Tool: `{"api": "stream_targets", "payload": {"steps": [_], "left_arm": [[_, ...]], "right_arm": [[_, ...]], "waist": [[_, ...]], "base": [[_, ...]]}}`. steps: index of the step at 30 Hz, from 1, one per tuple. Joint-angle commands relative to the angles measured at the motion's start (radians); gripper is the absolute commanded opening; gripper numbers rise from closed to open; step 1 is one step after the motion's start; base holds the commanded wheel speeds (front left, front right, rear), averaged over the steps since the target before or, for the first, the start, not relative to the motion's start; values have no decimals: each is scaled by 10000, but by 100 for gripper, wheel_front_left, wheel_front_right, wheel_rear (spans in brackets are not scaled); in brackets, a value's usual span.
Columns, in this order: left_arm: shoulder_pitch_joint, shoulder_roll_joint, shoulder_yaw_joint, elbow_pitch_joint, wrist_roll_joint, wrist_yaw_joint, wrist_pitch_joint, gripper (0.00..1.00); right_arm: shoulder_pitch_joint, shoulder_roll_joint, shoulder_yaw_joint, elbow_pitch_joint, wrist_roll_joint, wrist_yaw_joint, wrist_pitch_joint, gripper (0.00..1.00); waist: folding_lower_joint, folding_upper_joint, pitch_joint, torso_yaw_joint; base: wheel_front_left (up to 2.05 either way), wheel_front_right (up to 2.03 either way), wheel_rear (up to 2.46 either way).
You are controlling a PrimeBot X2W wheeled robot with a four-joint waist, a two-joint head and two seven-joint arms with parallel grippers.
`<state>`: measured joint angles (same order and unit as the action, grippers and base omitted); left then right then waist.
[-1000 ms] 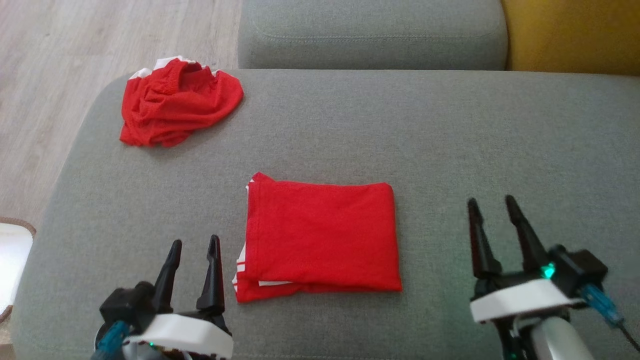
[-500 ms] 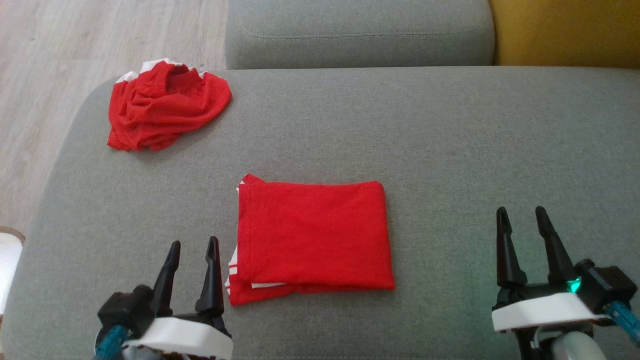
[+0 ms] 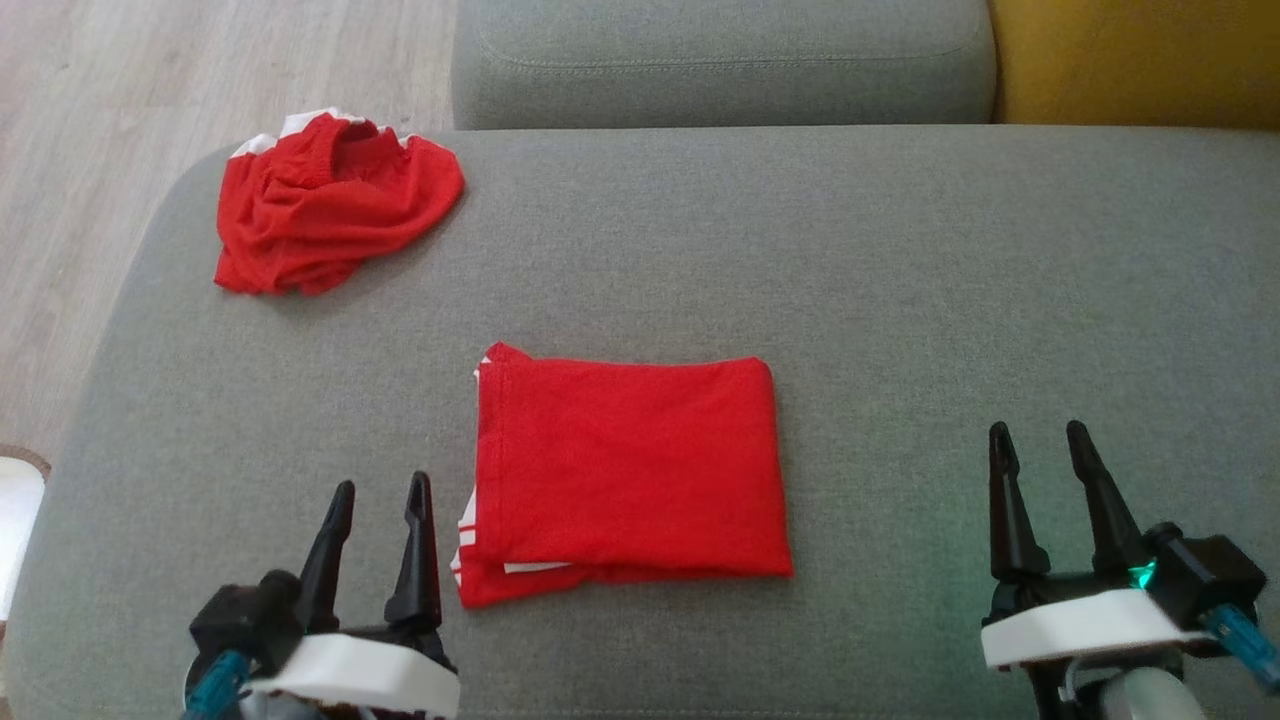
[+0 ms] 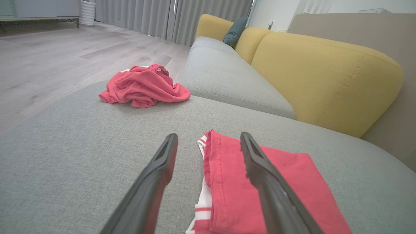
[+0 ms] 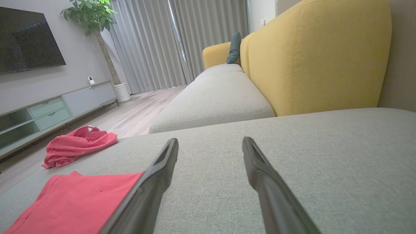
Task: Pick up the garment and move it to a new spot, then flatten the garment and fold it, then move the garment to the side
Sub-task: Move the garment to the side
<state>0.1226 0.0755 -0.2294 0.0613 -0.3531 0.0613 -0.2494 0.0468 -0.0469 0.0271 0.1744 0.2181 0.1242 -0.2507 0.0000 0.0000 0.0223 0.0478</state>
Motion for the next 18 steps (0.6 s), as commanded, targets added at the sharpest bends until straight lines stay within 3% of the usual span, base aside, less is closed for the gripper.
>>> {"api": "stream_targets", "payload": {"steps": [1, 9, 18], "left_arm": [[-300, -90, 416, -283, 109, -66, -124, 100], [-429, -166, 486, -256, 225, -158, -124, 100], [-783, -225, 379, -277, 281, -224, -124, 100]], "right_arm": [[-363, -34, 226, -280, -97, 65, -110, 100], [-617, -34, 253, -11, -518, 65, 109, 100], [-1856, -34, 1475, 1090, 386, 65, 2176, 100]], "waist": [[0, 0, 22, 2], [0, 0, 257, 78], [0, 0, 708, 551]], "base": [[0, 0, 0], [0, 0, 0], [0, 0, 0]]}}
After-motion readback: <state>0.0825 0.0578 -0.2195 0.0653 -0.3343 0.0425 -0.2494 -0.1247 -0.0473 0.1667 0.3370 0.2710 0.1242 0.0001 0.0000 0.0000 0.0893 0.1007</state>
